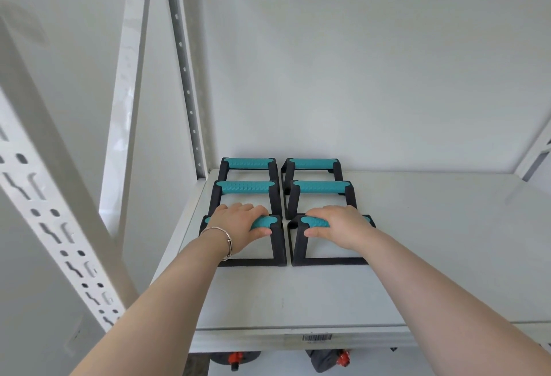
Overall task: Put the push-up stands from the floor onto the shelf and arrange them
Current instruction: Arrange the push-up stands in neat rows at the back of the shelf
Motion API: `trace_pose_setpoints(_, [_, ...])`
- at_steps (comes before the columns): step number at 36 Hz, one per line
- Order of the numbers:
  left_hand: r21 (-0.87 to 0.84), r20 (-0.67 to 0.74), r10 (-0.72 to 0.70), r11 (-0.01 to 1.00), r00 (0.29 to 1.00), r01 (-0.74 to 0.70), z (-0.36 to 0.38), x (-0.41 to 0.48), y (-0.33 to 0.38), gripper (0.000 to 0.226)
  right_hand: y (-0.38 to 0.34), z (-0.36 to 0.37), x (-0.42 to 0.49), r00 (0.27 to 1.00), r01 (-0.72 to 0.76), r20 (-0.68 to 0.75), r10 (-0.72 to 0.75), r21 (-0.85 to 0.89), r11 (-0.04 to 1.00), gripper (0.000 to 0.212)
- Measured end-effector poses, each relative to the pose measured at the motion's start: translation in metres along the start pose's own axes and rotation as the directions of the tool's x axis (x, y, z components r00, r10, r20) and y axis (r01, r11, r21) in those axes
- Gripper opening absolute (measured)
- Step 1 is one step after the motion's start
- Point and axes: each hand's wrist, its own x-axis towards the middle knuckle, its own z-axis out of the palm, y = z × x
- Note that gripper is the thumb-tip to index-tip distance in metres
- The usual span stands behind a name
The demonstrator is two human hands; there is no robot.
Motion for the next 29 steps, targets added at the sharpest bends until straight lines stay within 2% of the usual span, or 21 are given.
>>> trace_pose_setpoints(29, [-0.026,0.019,-0.009,1.0,1.0,0.009,0.0009,0.0039,-0.0016,0.044,0.0022,0.0035,0.0036,1.0,0.009,-0.021,-0.01,-0.018,1.0,0.052])
